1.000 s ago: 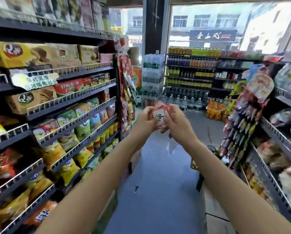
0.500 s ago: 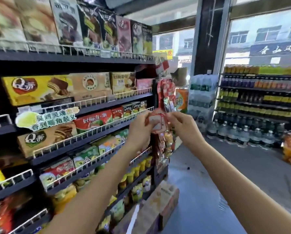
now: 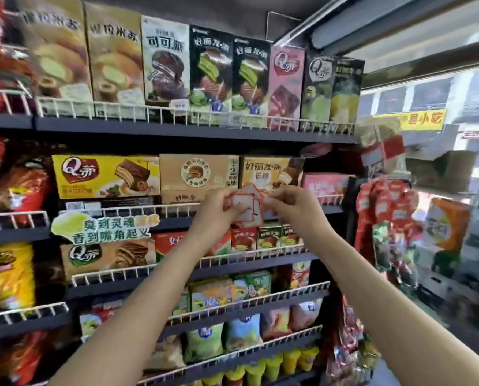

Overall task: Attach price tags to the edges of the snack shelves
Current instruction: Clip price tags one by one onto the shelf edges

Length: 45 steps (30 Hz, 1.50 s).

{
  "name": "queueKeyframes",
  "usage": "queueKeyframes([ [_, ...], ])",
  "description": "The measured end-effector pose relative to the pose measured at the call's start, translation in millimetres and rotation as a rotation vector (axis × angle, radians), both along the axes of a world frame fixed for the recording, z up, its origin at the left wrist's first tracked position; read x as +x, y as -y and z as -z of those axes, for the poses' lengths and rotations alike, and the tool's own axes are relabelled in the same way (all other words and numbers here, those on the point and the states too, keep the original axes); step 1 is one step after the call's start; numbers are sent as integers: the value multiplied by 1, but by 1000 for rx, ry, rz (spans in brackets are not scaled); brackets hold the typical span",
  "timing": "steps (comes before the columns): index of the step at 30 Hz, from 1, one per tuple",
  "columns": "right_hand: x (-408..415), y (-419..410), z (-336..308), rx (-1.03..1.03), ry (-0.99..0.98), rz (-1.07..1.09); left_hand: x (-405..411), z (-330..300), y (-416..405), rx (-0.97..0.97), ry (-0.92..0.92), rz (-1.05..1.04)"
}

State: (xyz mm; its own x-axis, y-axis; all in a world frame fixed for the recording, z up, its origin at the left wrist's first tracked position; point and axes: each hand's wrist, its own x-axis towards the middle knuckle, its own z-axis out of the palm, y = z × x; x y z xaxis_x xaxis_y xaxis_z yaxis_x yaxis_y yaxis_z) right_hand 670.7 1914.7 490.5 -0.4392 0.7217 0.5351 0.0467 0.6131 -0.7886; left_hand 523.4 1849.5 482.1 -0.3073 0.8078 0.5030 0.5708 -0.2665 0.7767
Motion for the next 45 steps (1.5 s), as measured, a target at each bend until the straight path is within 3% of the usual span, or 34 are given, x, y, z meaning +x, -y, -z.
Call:
queueKeyframes([
  [6,-57,-71,-15,-107,-85,-159,-40,-18,-48,65,-146,-283],
  [14,-100,-128,-35,-307,-253,-481,-72,-38,-97,151,-26,-319],
  [20,-111,-174,-52,-154,-220,-444,-76,-53,-131,159,-54,-379],
  [29,-129,-219,-77,-118,-276,-480,-82,-78,-160,151,-242,-719],
  [37,-137,-241,-105,12,-392,-385,-104,-92,-164,114,-259,-575],
  [45,-139,-254,-123,351,-324,-122,-100,-109,-184,104,-327,-444],
])
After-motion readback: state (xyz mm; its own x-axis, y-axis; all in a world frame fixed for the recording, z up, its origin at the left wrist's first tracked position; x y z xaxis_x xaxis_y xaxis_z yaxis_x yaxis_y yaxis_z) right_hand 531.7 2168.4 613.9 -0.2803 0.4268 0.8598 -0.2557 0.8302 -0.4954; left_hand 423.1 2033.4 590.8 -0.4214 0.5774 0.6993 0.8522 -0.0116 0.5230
